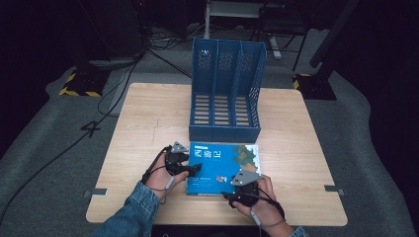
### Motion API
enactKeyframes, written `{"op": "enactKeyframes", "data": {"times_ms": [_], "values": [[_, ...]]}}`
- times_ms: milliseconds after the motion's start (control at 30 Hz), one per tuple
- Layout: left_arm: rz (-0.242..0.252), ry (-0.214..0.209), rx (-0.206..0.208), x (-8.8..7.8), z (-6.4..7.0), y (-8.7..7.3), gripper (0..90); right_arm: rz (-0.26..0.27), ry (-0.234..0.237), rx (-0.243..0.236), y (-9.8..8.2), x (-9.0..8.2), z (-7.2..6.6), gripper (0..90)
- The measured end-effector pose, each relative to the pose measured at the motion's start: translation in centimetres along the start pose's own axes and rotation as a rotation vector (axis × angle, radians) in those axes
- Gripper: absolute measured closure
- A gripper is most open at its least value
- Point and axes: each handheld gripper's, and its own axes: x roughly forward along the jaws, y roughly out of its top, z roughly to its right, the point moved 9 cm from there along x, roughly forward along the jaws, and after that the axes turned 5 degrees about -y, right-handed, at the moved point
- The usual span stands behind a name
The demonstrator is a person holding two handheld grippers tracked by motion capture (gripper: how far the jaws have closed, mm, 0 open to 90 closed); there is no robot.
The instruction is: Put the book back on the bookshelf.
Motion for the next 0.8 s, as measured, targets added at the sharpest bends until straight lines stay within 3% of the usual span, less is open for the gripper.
{"op": "enactKeyframes", "data": {"times_ms": [100,133,200,267,300,367,467,567,667,800], "values": [[0.024,0.01,0.029,-0.5,0.1,0.4,52.5,0.0,0.001,0.001,0.0,0.0,0.0,36.6],[0.069,-0.037,0.022,-1.0,0.6,0.9,57.7,0.0,0.002,-0.001,0.0,0.0,0.0,36.6],[0.108,-0.101,0.005,-1.6,1.3,1.3,63.3,0.001,0.002,-0.001,0.0,0.0,0.0,36.6],[0.113,-0.119,0.008,-1.7,1.5,1.3,64.6,0.002,0.002,0.001,0.0,0.0,0.0,36.6],[0.108,-0.162,-0.024,-1.7,1.9,0.9,65.6,0.004,0.005,0.003,0.0,0.0,0.0,36.6],[0.131,-0.184,-0.045,-1.7,2.0,0.7,65.8,0.006,0.003,0.0,0.0,0.0,0.0,36.6],[0.105,-0.161,-0.054,-1.8,1.5,0.4,66.7,0.012,0.006,-0.006,0.0,0.0,0.0,35.9],[0.075,-0.127,-0.03,-1.6,1.1,0.1,74.7,0.011,0.003,-0.037,0.0,0.1,-0.1,34.6],[0.089,-0.149,-0.008,-2.0,1.7,0.6,81.5,0.014,-0.001,-0.079,0.0,0.3,-0.1,31.6],[0.091,-0.168,0.005,-2.3,2.2,0.9,85.0,0.016,0.043,-0.054,0.2,0.1,0.0,30.1]]}}
